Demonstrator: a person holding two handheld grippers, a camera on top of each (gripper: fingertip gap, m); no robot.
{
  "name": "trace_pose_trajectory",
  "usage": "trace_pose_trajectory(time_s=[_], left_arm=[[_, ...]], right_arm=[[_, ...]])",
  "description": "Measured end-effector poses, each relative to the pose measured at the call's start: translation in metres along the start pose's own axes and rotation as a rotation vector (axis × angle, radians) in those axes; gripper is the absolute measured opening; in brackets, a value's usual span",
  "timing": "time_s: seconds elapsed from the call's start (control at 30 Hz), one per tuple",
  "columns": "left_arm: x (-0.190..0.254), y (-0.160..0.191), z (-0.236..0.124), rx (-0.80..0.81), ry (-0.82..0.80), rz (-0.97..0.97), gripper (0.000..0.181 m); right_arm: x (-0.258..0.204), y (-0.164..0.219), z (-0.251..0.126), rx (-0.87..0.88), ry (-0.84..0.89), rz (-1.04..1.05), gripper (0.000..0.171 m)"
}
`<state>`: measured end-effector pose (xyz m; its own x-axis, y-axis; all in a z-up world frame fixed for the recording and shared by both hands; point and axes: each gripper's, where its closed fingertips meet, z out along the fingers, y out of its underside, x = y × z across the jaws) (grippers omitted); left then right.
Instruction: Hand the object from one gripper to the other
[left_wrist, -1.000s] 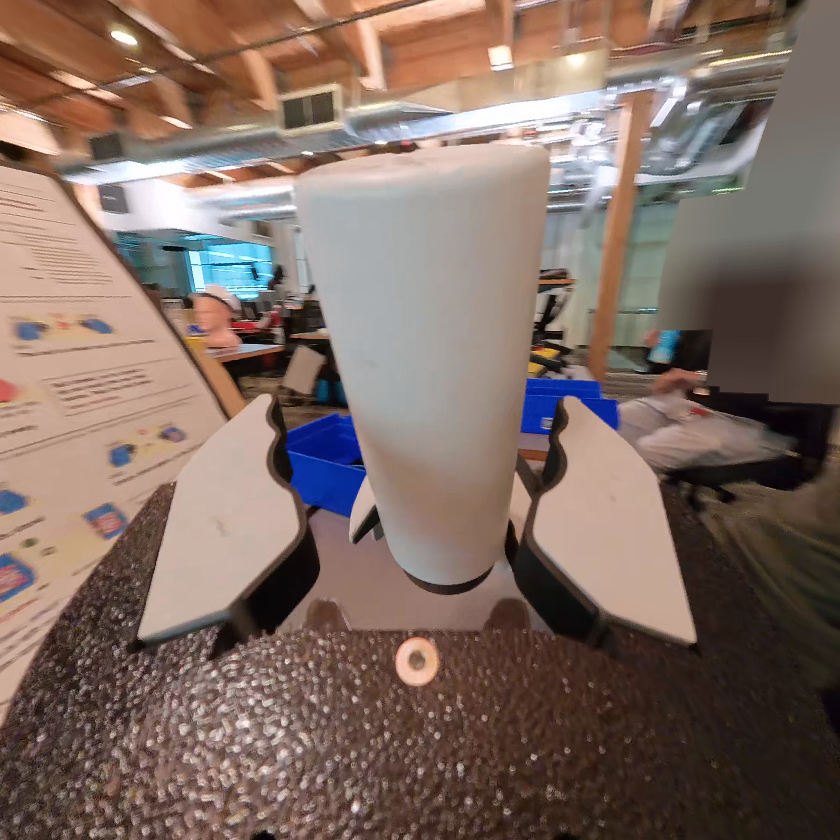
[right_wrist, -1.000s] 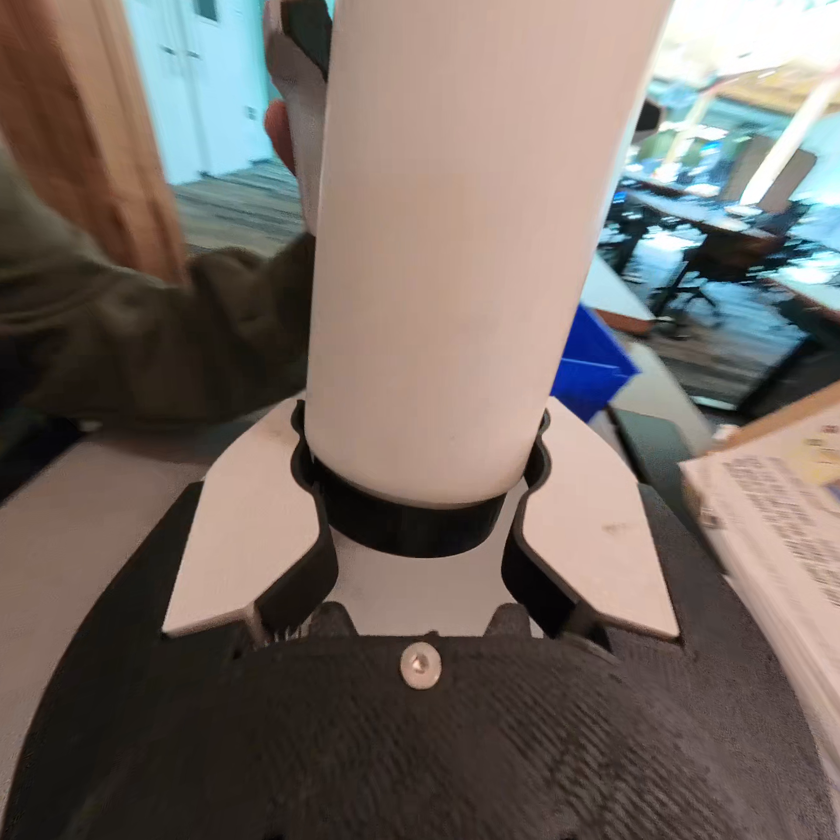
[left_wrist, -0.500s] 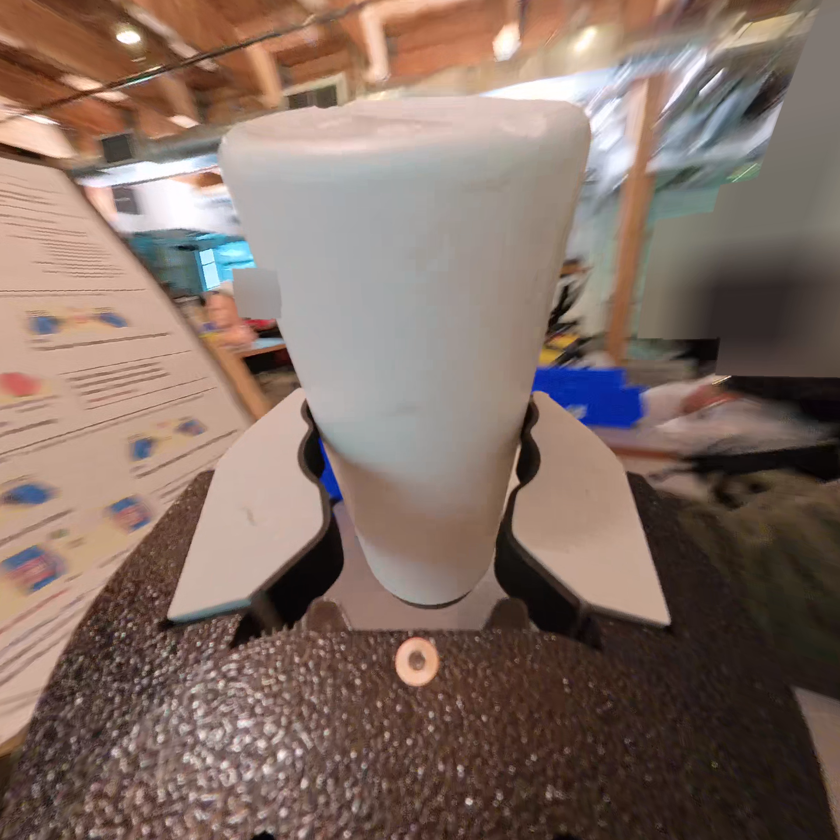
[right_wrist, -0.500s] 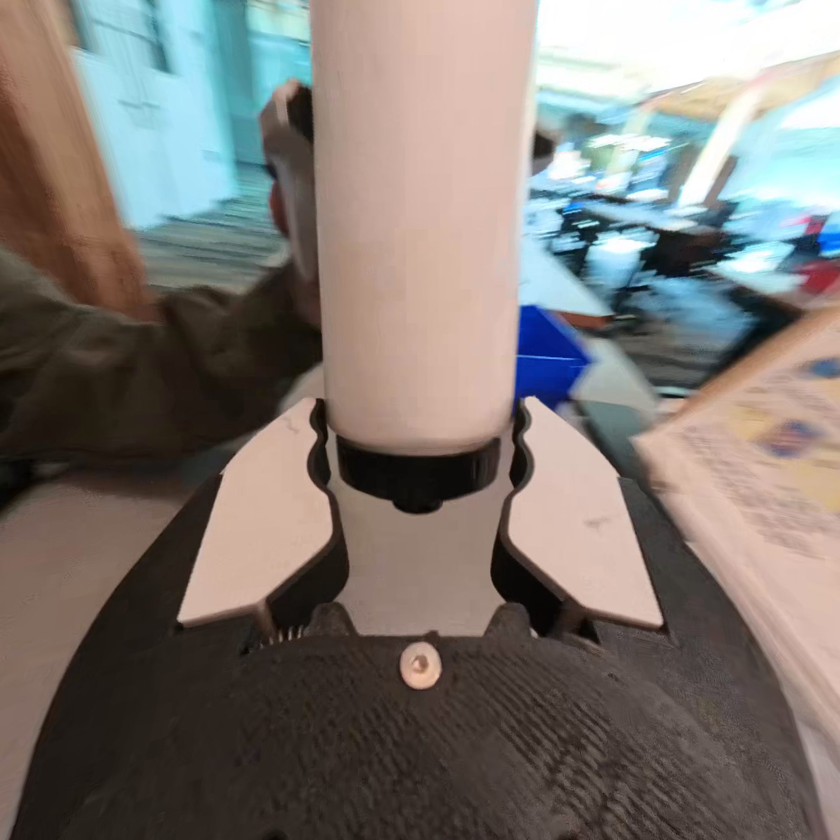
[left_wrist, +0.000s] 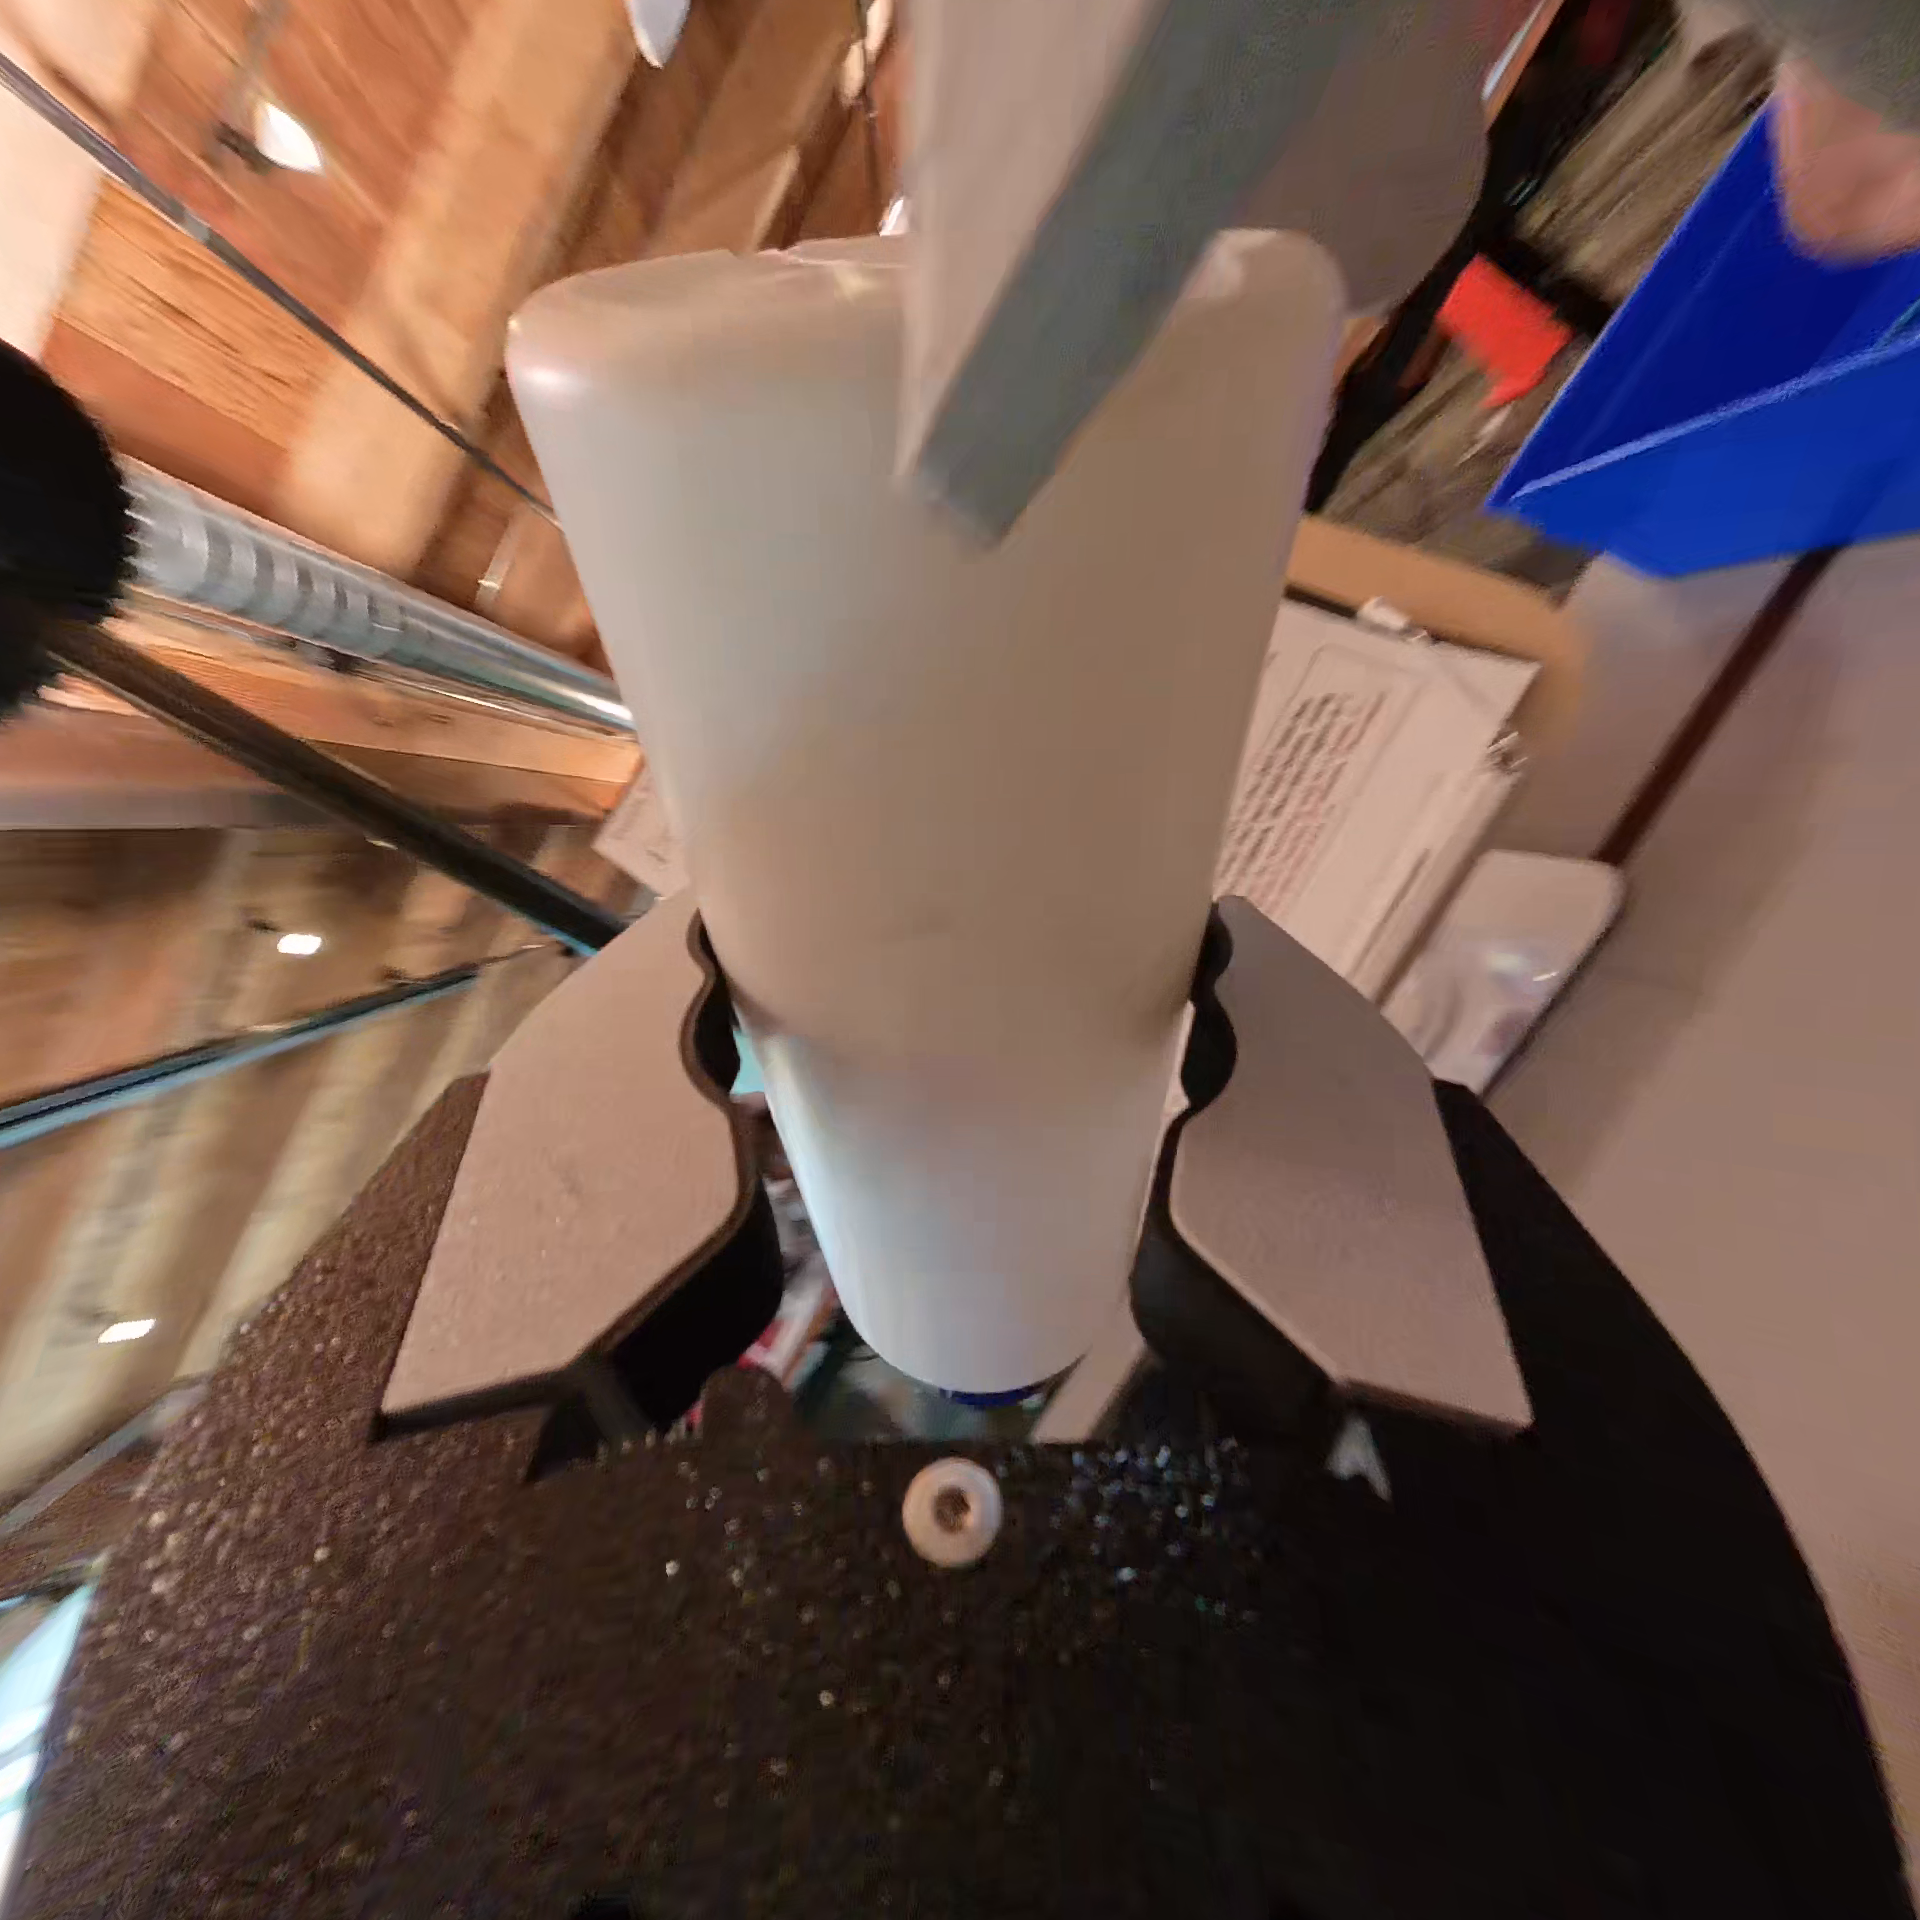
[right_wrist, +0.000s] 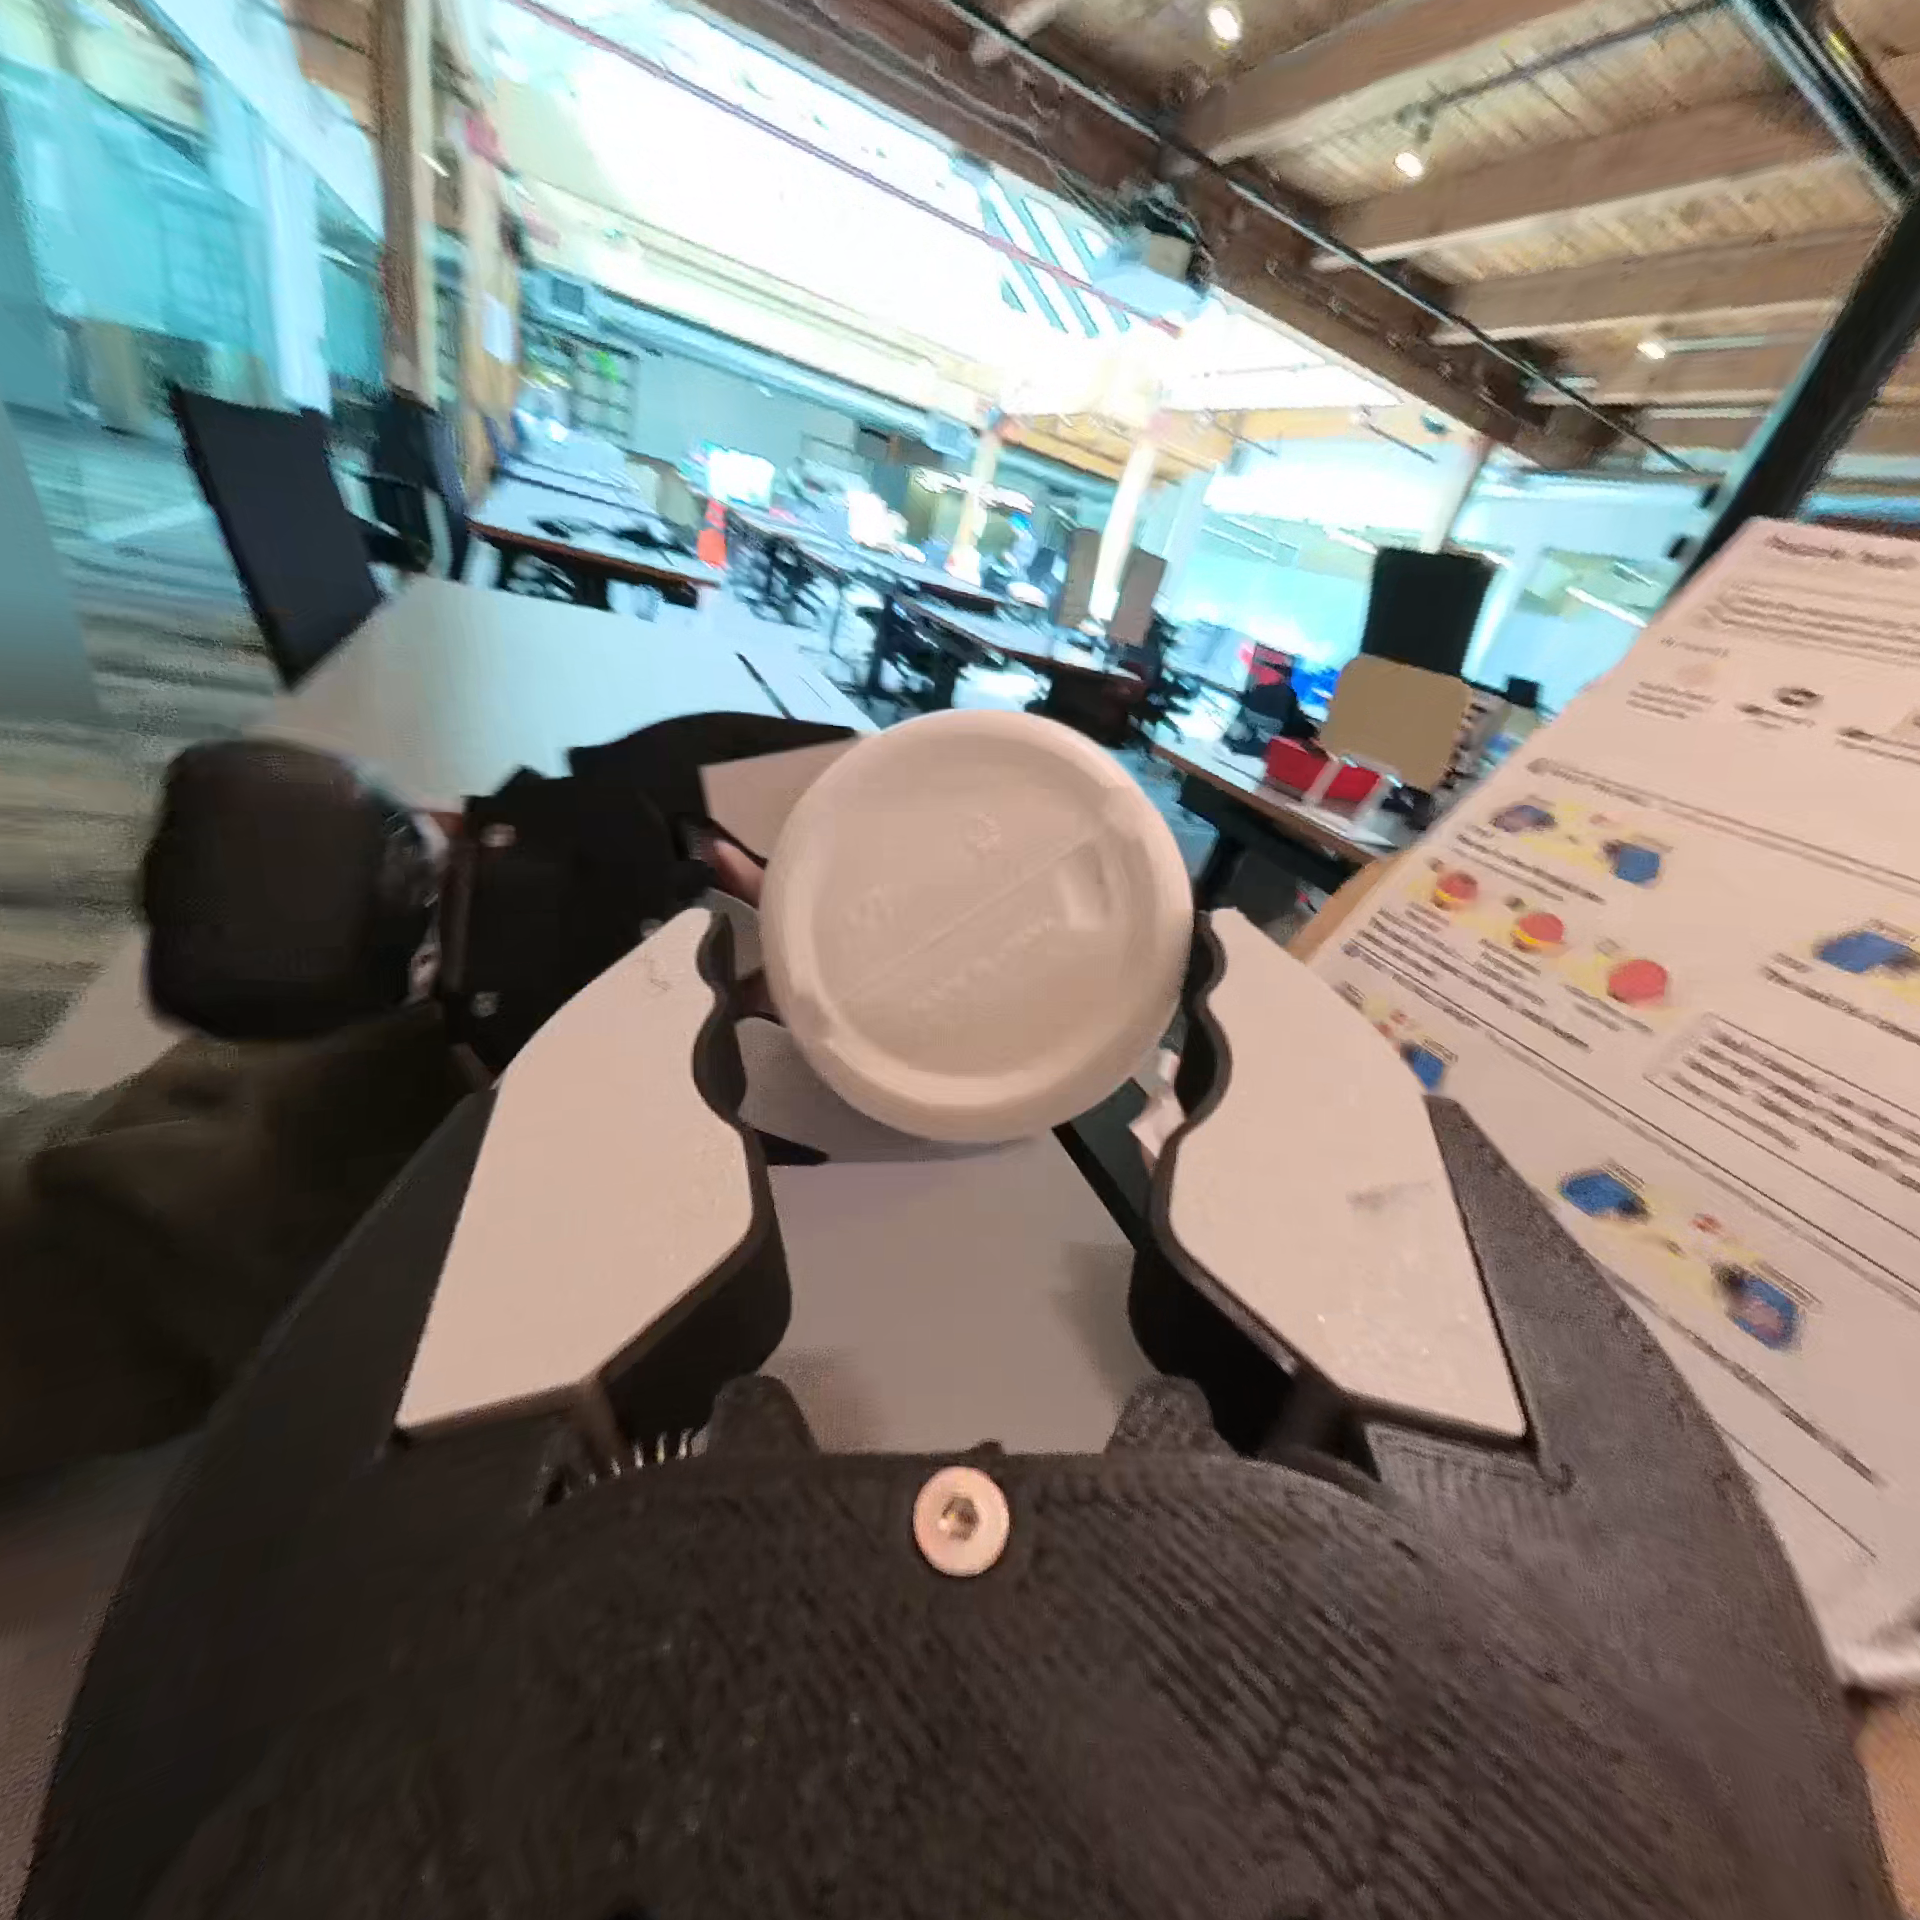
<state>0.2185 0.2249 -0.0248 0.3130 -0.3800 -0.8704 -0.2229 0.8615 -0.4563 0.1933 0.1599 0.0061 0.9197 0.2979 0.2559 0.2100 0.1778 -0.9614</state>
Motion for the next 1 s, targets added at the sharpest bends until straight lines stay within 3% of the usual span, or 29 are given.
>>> trace_pose_trajectory(time_s=[0.17,0.37,0.53,0.83,1.0], left_arm=[[0.001,-0.003,0.004,-0.020,-0.140,0.251,0.085],[0.006,0.003,0.007,-0.047,-0.172,0.319,0.085],[0.009,0.001,0.008,0.005,-0.167,0.236,0.086],[-0.008,-0.028,-0.005,0.126,-0.310,0.157,0.090],[-0.019,-0.018,-0.006,0.087,-0.376,0.108,0.094]], right_arm=[[0.011,0.021,0.004,-0.166,0.121,-0.069,0.089],[0.016,0.038,0.007,-0.239,0.113,-0.060,0.089],[0.018,0.031,0.009,-0.181,0.101,-0.047,0.089],[0.024,-0.008,-0.012,0.040,0.101,0.023,0.088],[0.031,-0.010,-0.015,0.086,0.108,0.077,0.088]])
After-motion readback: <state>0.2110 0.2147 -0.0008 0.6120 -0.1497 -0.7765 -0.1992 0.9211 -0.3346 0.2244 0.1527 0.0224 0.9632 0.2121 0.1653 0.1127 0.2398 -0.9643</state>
